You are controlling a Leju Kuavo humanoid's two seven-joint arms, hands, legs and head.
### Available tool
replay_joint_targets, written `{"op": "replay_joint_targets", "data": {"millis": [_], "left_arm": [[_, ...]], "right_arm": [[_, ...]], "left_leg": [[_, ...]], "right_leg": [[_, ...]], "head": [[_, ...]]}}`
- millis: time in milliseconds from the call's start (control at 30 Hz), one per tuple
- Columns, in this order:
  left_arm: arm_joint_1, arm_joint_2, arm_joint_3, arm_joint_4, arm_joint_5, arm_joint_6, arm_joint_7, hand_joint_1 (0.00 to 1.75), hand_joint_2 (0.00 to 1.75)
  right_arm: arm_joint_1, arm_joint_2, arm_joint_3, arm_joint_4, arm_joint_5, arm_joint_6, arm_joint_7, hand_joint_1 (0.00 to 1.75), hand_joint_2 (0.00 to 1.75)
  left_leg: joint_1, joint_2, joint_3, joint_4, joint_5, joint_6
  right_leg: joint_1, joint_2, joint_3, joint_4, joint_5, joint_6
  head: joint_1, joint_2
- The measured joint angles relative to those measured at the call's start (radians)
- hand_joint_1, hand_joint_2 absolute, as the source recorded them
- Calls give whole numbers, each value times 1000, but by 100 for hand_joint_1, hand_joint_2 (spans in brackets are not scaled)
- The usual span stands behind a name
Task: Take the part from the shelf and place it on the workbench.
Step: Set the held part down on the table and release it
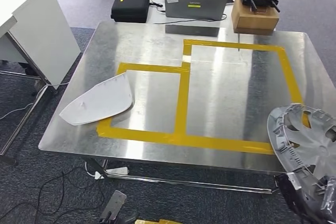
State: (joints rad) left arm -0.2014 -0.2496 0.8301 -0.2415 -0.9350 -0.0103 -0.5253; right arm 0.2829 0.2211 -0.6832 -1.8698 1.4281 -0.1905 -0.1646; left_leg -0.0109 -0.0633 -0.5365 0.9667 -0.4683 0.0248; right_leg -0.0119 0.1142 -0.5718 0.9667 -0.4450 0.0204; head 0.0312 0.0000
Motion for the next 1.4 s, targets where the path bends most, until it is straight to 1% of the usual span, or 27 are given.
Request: {"op": "replay_joint_targets", "data": {"millis": [100, 200, 267, 400, 500, 567, 667, 867, 967, 1067, 1133, 1267, 1400], "left_arm": [[-3, -2, -8, 0, -8, -5, 6, 0, 175], [-6, -4, -23, 0, -19, -12, 12, 0, 175], [-8, -5, -30, 0, -25, -16, 16, 0, 175], [-10, -6, -46, 0, -37, -19, 23, 0, 175], [-12, -7, -55, 0, -46, -24, 30, 0, 175], [-13, -8, -60, 0, -49, -25, 34, 0, 175], [-14, -8, -68, 0, -49, -25, 35, 0, 175], [-14, -8, -74, 0, -51, -26, 36, 0, 175], [-14, -8, -74, 0, -51, -27, 36, 0, 175], [-14, -7, -74, 0, -45, -23, 35, 0, 175], [-13, -6, -74, 0, -39, -19, 34, 0, 175], [-11, -4, -74, 0, -29, -14, 33, 0, 175], [-11, -4, -74, 0, -28, -14, 33, 0, 175]], "right_arm": [[15, -47, 130, 14, 30, -20, 97, 162, 175], [18, -105, 292, 26, 55, -32, 195, 162, 175], [15, -144, 407, 34, 65, -34, 244, 162, 175], [3, -207, 595, 49, 84, -31, 290, 162, 175], [-21, -239, 712, 64, 115, -23, 321, 162, 175], [-34, -254, 770, 74, 125, -20, 335, 162, 175], [-43, -272, 823, 85, 127, -19, 343, 162, 175], [-54, -294, 867, 97, 131, -16, 356, 162, 175], [-55, -308, 883, 105, 138, -10, 411, 162, 175], [-37, -329, 868, 110, 132, -23, 464, 162, 175], [-17, -338, 830, 111, 115, -40, 464, 162, 175], [16, -339, 691, 110, 84, -61, 387, 162, 175], [18, -334, 575, 114, 49, -54, 340, 162, 175]], "left_leg": [[1, 0, -2, 0, 0, 0], [1, 0, -2, 0, 0, -1], [1, 0, -1, 0, 1, -2], [1, 0, -1, 0, 2, -3], [1, 0, -1, 0, 2, -4], [1, -1, -1, 0, 2, -4], [1, -1, -2, 0, 2, -4], [1, -1, -2, 0, 2, -4], [1, -1, -2, 0, 2, -4], [1, -2, -2, 0, 2, -4], [1, -3, -2, 0, 2, -4], [0, -3, -3, 0, 2, -3], [0, -3, -3, 0, 2, -3]], "right_leg": [[0, 0, -1, 1, 0, 0], [0, 1, -1, 1, 0, 0], [1, 1, -2, 1, 0, 0], [1, -1, -3, 2, 0, 0], [1, -1, -3, 3, 0, 0], [1, -1, -3, 3, 0, 0], [1, -1, -3, 3, 0, 0], [1, -1, -3, 3, 0, 0], [1, -1, -3, 2, 0, 0], [1, -3, -3, 2, 0, 0], [1, -4, -3, 2, 0, 0], [0, -4, -3, 2, 0, 0], [0, -4, -3, 2, 0, 0]], "head": [[0, 0], [0, 0], [0, 0], [0, 0], [0, 0], [0, 0], [0, 0], [0, 0], [0, 0], [0, 0], [0, 0], [0, 0], [0, 0]]}}
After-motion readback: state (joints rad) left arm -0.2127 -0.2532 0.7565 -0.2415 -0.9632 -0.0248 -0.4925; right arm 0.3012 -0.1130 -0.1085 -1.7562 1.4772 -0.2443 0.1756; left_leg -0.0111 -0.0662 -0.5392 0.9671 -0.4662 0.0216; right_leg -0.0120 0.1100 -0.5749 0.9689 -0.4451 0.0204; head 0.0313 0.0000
